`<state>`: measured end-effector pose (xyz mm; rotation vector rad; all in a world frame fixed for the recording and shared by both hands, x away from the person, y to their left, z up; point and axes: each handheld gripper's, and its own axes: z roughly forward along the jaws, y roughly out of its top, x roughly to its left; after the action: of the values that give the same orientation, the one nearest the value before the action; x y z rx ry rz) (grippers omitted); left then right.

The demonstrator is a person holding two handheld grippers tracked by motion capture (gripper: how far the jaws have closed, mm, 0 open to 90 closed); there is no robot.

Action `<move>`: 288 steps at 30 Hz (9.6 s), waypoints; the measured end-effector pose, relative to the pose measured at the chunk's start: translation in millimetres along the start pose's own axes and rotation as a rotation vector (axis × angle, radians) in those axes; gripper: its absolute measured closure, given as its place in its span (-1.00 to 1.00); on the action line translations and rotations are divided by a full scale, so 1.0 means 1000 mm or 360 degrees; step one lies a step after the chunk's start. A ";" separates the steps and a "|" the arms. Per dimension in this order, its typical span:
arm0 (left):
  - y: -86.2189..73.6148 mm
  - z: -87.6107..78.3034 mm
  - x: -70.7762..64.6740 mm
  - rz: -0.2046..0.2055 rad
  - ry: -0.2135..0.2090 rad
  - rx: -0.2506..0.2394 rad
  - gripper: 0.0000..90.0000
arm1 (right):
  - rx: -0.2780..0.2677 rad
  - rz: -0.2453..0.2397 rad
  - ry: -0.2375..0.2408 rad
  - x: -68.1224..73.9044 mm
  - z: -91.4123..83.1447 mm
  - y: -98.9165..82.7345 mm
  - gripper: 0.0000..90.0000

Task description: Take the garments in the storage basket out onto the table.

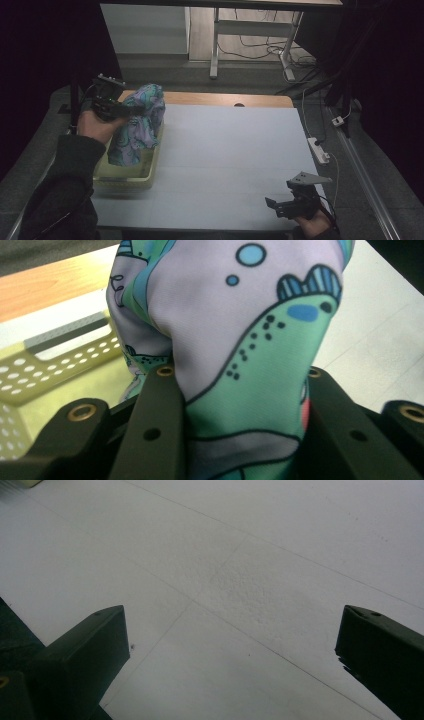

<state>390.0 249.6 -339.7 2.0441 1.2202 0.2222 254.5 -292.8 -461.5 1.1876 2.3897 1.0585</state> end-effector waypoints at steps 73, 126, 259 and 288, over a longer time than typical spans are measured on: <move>0.063 0.154 -0.128 0.0340 -0.0311 0.0052 0.55 | -0.0029 -0.0017 0.0028 0.000 -0.003 -0.001 -0.99; -0.018 0.265 -0.113 0.0349 -0.0103 0.0263 -0.09 | -0.0027 -0.0043 0.0036 0.001 -0.002 0.000 -0.99; -0.110 0.074 -0.094 0.0292 -0.0460 -0.0108 -1.00 | 0.0002 -0.0039 0.0052 0.004 -0.001 0.001 -1.00; -0.166 0.035 -0.071 0.0128 -0.0342 -0.0212 -1.00 | 0.0009 -0.0057 0.0054 0.006 0.000 0.001 -0.99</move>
<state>254.2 220.6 -460.2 1.9475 0.9677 0.1150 251.5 -288.1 -460.6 1.1330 2.4317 1.0701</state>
